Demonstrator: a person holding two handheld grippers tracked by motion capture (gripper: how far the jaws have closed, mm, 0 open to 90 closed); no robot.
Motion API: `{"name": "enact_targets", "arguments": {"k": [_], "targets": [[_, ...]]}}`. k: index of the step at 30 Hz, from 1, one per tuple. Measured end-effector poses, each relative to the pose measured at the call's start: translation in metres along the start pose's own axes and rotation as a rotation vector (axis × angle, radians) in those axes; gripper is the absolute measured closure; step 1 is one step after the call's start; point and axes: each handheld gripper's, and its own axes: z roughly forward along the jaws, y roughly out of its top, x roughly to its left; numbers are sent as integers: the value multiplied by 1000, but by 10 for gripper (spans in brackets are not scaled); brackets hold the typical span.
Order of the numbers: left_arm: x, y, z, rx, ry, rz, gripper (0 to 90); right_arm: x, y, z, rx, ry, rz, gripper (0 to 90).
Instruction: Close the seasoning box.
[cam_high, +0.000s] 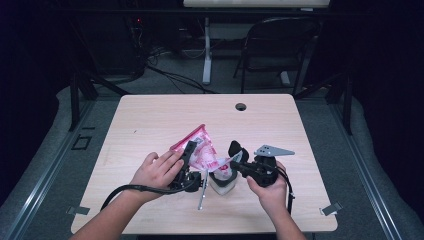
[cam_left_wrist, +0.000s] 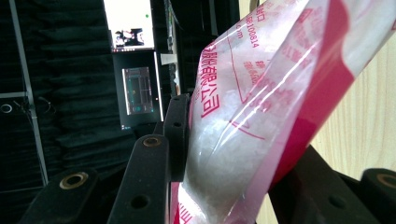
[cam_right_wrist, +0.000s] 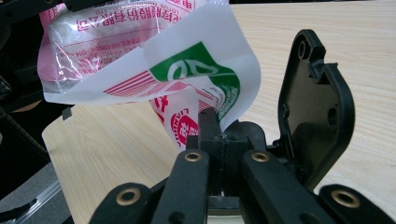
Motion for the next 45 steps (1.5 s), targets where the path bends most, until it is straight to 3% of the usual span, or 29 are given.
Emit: {"name": "enact_targets", "arguments": {"k": [5,13,45], "targets": [[-1,0,1,6,-17,-3,683,0,-1,1,5,-7,-1,900],[0,1,0,-3,5,6,682,-1,-1,1,10,-10,-3,900],[3,2,-1,0,6,13,680,-3,-2,1,6,-12,-2,900]]}}
